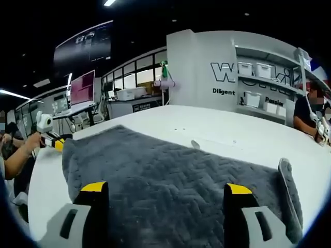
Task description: Fold the towel on the table until its edges align and the towel forms a compact rectangular stack.
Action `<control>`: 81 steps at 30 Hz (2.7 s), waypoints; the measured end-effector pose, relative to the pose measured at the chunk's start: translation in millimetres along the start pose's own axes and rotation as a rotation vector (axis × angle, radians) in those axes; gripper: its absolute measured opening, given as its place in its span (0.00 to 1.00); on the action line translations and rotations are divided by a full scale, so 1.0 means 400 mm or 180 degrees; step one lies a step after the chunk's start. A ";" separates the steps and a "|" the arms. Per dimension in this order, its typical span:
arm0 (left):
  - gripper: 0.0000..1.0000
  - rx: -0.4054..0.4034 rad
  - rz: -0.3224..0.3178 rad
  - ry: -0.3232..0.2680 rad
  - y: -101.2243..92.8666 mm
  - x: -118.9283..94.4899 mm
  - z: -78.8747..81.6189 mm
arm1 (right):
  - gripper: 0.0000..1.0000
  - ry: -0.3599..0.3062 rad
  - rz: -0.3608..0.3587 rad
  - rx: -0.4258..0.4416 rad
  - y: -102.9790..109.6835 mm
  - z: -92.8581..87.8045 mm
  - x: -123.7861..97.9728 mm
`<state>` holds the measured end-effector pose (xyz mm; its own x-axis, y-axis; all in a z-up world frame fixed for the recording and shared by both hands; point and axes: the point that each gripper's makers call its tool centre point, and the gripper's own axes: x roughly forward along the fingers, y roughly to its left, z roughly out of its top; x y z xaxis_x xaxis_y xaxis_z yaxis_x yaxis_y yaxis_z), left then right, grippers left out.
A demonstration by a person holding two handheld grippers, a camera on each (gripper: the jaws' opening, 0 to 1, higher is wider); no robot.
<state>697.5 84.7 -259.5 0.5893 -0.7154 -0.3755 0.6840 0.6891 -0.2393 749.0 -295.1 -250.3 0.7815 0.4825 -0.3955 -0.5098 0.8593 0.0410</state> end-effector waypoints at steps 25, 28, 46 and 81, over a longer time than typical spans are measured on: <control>0.03 -0.1546 -0.0024 0.0169 -0.063 -0.071 0.062 | 0.96 -0.0015 0.0023 0.0022 0.001 0.002 -0.006; 0.03 -0.1534 0.0006 0.0324 -0.077 -0.084 0.065 | 0.96 -0.0018 0.0021 0.0022 0.001 0.003 -0.007; 0.03 -0.1253 0.0646 0.1149 0.064 0.017 -0.066 | 0.96 0.0007 0.0072 0.0002 0.010 0.004 -0.002; 0.14 -0.0155 0.0461 0.1473 -0.023 -0.011 -0.118 | 0.96 0.0097 0.0142 -0.0086 0.037 -0.011 0.003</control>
<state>668.3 87.2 -298.0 0.4164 -0.4929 -0.7640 0.5817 0.7902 -0.1928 740.7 -282.7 -254.1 0.7467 0.5144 -0.4217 -0.5537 0.8320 0.0345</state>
